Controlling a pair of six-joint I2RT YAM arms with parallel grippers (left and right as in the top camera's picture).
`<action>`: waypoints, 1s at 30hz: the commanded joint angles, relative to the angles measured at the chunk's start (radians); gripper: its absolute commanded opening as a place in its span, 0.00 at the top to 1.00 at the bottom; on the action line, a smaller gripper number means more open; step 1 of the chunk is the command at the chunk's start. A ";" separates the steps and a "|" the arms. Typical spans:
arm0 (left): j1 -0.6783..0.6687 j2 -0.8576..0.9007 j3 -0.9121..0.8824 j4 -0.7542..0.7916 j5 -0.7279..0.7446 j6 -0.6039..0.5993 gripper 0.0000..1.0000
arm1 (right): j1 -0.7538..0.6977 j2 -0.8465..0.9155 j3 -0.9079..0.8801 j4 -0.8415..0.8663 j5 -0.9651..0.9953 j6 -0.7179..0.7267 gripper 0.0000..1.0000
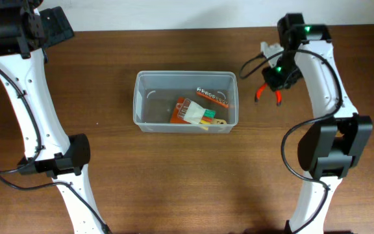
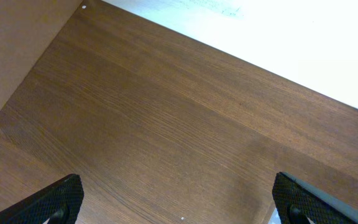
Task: Pack container
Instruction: 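Close the right gripper on the pliers and lift them, then carry the pliers left over the container and lower them in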
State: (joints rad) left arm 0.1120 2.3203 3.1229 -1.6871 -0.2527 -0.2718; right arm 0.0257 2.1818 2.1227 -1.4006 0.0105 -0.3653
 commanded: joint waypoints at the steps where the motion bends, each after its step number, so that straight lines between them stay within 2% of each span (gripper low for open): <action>1: 0.006 -0.028 0.001 0.000 -0.017 0.012 0.01 | 0.050 0.001 0.121 -0.040 -0.003 0.008 0.91; 9: 0.006 -0.028 0.001 0.000 -0.017 0.012 0.01 | 0.208 0.000 0.311 -0.124 -0.003 0.008 0.91; 18: 0.006 -0.028 0.001 0.000 -0.017 0.012 0.01 | 0.404 -0.004 0.317 -0.126 -0.033 0.006 0.91; 24: 0.006 -0.028 0.001 0.000 -0.017 0.012 0.01 | 0.502 0.006 0.315 -0.069 -0.091 0.003 0.91; 30: 0.006 -0.028 0.001 0.000 -0.017 0.012 0.01 | 0.545 0.042 0.315 -0.031 -0.092 0.005 0.90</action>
State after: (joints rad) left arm 0.1120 2.3203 3.1229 -1.6871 -0.2527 -0.2718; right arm 0.5476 2.1872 2.4180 -1.4399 -0.0563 -0.3660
